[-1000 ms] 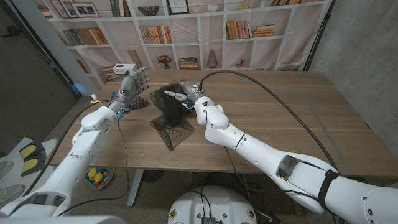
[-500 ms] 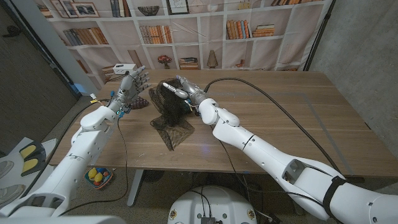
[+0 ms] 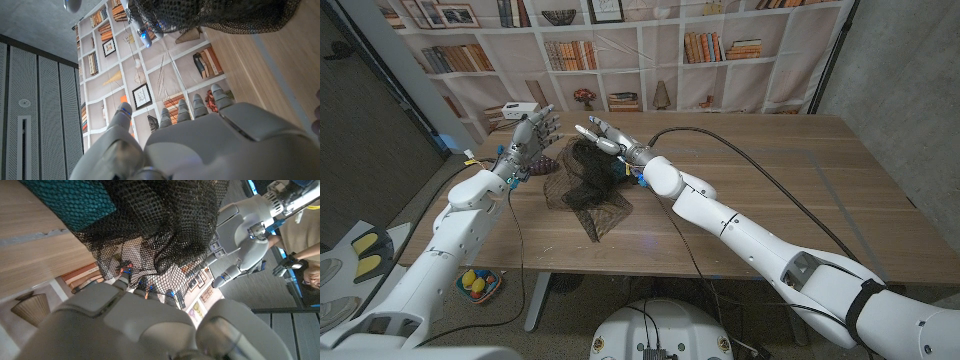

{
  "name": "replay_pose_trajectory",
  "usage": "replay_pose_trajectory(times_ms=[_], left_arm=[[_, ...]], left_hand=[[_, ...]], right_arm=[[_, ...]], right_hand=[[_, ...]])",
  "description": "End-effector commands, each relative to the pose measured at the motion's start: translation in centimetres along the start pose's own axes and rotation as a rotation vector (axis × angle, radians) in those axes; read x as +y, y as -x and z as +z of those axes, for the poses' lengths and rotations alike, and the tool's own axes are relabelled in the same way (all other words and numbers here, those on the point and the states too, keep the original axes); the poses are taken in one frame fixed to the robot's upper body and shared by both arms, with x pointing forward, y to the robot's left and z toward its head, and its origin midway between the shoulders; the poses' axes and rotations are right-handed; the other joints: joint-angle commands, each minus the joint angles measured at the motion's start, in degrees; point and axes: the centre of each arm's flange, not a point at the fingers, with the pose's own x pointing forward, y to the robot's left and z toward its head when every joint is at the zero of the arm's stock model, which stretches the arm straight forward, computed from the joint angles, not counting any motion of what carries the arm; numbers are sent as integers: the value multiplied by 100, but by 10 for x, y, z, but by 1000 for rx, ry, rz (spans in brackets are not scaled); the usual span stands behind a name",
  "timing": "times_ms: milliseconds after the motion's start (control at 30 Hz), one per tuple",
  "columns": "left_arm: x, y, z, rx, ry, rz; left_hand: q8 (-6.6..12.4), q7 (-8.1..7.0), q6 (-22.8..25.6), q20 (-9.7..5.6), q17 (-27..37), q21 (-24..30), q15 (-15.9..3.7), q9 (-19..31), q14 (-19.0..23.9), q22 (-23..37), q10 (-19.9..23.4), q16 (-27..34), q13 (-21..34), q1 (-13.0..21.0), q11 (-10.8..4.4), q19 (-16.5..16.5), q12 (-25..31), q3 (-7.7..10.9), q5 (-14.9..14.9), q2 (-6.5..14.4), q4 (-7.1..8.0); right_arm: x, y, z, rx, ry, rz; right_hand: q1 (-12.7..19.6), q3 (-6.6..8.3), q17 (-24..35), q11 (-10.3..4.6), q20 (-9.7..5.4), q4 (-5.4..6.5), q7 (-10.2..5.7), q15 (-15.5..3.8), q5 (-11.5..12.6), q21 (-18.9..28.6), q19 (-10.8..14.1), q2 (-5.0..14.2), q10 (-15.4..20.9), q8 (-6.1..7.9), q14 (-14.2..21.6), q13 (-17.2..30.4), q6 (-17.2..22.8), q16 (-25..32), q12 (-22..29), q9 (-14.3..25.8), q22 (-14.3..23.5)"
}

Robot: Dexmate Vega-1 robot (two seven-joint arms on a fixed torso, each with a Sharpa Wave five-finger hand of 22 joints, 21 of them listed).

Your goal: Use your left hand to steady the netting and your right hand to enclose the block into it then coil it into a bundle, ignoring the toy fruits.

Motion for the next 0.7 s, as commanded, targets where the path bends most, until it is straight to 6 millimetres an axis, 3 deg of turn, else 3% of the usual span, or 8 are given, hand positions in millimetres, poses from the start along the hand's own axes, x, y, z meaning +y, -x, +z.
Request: replay_pose_trajectory(times_ms=[33,133,167,267,500,700], left_arm=[[-1,1,11,-31,-13,5],[-2,1,11,-28,-12,2],[-2,1,10,-23,-11,1],[-3,1,9,-16,-5,1],[-4,0,9,-15,-3,-4],[-5,1,11,-16,-4,-7]], left_hand=[[19,1,-41,-16,13,28,5,16,47,14,-23,30,19,33,17,51,28,29,28,57,-17],[23,1,-35,-17,12,33,-5,16,57,14,-20,34,19,38,4,62,31,32,27,61,-20],[25,1,-32,-17,12,35,-2,16,61,14,-20,36,19,40,7,66,32,33,27,63,-21],[28,4,-29,-17,11,39,-2,16,61,13,-19,35,19,45,11,77,34,37,26,67,-24],[33,5,-26,-14,9,44,7,15,58,12,-31,33,18,58,-3,87,34,46,25,80,-31],[35,5,-25,-13,8,46,1,15,62,11,-27,35,18,65,-2,93,40,51,24,86,-35]], right_arm=[[-28,3,20,-266,-213,12],[-41,5,22,-325,-322,7],[-47,6,25,-364,-398,35],[-51,6,29,-432,-495,82],[-63,6,44,-560,-585,147],[-84,12,49,-608,-584,92]], right_hand=[[267,129,-205,-89,-411,-80,-51,-154,41,118,620,248,118,14,42,-21,151,22,35,1,-10],[516,221,-379,-107,-484,-185,-36,-96,36,167,1023,353,124,-23,221,-43,165,46,3,3,-22],[676,269,-497,-115,-404,-256,-40,-50,19,196,1293,394,135,-43,409,-54,176,79,-12,4,-25],[916,346,-669,-135,-404,-363,-19,-46,-15,227,1673,460,77,-87,761,-69,102,140,-53,9,-27],[1097,415,-810,-69,-489,-444,3,-222,-52,210,1882,515,181,-88,789,-85,98,85,-34,13,-36],[1147,449,-872,-18,-466,-455,10,-228,-72,198,1968,570,261,-76,853,-92,136,85,-19,15,-39]])
